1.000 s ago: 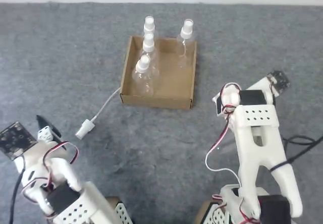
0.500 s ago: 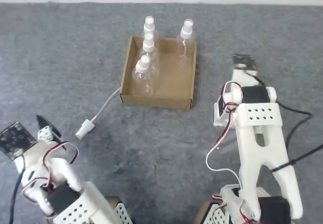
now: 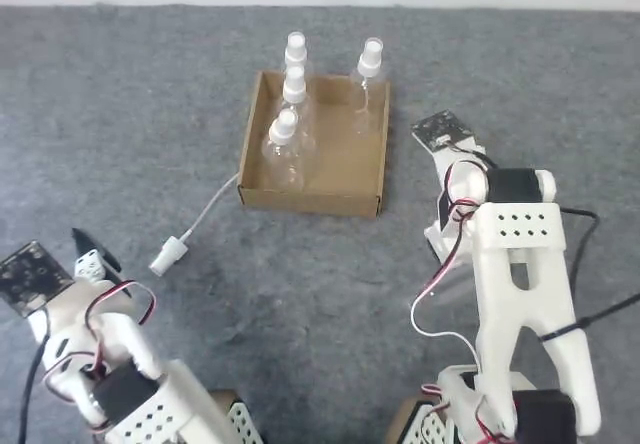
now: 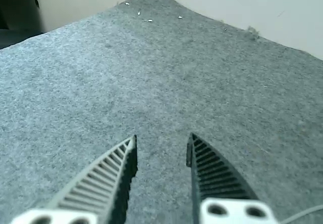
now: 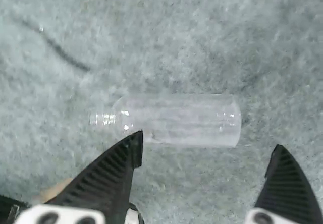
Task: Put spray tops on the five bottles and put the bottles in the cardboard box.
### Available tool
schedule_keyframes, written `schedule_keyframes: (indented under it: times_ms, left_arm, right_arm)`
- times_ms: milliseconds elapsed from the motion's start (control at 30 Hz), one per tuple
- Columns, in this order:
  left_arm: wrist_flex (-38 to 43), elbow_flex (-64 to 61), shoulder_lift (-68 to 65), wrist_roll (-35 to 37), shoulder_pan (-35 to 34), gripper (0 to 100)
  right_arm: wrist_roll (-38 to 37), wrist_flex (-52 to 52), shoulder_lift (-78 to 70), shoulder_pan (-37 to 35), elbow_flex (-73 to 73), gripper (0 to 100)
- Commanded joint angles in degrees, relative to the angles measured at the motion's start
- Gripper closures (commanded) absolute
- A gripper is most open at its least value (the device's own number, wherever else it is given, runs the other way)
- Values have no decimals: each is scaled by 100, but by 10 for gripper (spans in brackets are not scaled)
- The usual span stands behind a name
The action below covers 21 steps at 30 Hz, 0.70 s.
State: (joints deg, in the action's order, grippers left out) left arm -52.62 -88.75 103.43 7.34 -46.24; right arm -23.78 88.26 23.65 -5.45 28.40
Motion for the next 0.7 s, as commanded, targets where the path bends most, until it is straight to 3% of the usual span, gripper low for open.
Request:
schedule_keyframes:
  times_ms: [0,367,667]
  left_arm:
    - [193,66,114,26,26,844]
    - [193,66,114,26,26,844]
    - [193,57,114,26,26,844]
  right_arm:
    - [-141,84,233,-163,-220,655]
    - [-1653,75,233,-989,457,655]
    - [-3991,57,233,-1024,1196,655]
